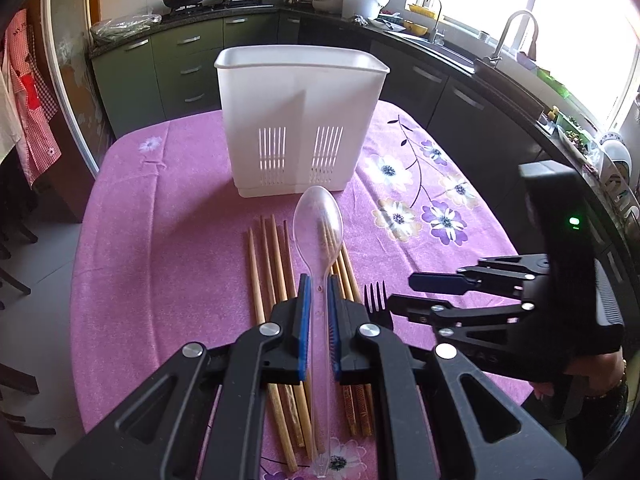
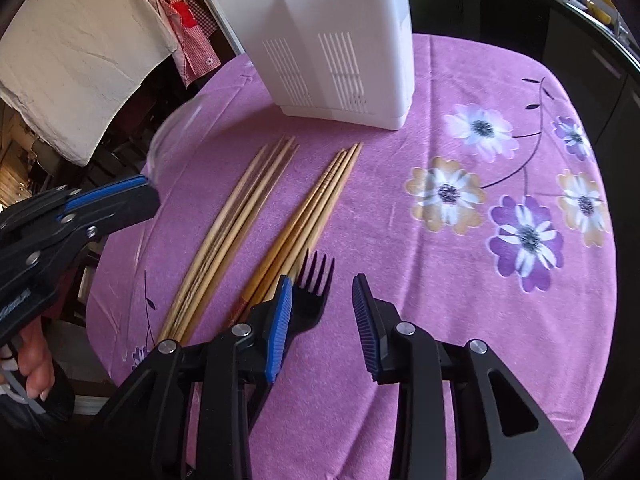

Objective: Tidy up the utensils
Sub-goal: 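Close the right tool on the black fork while the left tool lifts the spoon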

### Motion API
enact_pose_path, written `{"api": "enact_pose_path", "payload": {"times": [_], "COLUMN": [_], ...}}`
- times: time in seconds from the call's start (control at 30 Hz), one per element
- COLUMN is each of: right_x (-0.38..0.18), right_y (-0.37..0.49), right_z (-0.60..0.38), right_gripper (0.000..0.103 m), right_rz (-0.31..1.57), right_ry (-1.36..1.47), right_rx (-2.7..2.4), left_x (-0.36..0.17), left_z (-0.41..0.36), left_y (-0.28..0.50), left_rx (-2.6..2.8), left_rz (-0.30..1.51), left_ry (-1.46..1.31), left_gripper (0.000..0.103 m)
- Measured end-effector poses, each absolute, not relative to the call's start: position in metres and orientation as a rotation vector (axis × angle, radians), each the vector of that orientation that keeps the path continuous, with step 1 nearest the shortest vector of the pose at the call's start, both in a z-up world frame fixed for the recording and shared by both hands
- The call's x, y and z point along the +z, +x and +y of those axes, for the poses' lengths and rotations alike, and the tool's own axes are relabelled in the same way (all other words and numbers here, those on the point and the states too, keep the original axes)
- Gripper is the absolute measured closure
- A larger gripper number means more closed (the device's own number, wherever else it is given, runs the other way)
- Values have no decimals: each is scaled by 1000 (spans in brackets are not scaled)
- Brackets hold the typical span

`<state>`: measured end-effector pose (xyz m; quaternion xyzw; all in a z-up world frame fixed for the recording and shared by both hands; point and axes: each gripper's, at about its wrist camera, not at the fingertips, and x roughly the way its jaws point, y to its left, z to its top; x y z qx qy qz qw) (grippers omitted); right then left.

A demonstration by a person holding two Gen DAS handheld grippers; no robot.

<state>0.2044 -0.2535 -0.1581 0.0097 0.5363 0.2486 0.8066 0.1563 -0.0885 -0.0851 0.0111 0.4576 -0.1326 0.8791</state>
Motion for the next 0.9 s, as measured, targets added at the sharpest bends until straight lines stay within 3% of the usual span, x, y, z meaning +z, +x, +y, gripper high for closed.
{"api": "enact_pose_path", "payload": {"times": [0.7,0.77,0.8,0.83,0.9], "right_x": [-189,-189,-188,-185,-182], "right_y": [241,243,241,240,238], "right_z": [-234,-231,-231,-230,-226], "right_gripper": [69,74,92,97,99], "right_rz": [1245,1241,1229,1209,1184], "right_ry": [110,104,92,75,54], "right_rx": [565,561,557,547,551], "left_x": [-86,-87,-87,-88,-89], "left_z": [-92,-91,-91,-90,-89], "left_y": [155,155,155,155,156], "left_rx": [-279,-278,-276,-275,-273], "left_rz": [959,959,959,959,961], "left_ry": [52,55,55,54,52], "left_gripper": [95,95,95,95,95]}}
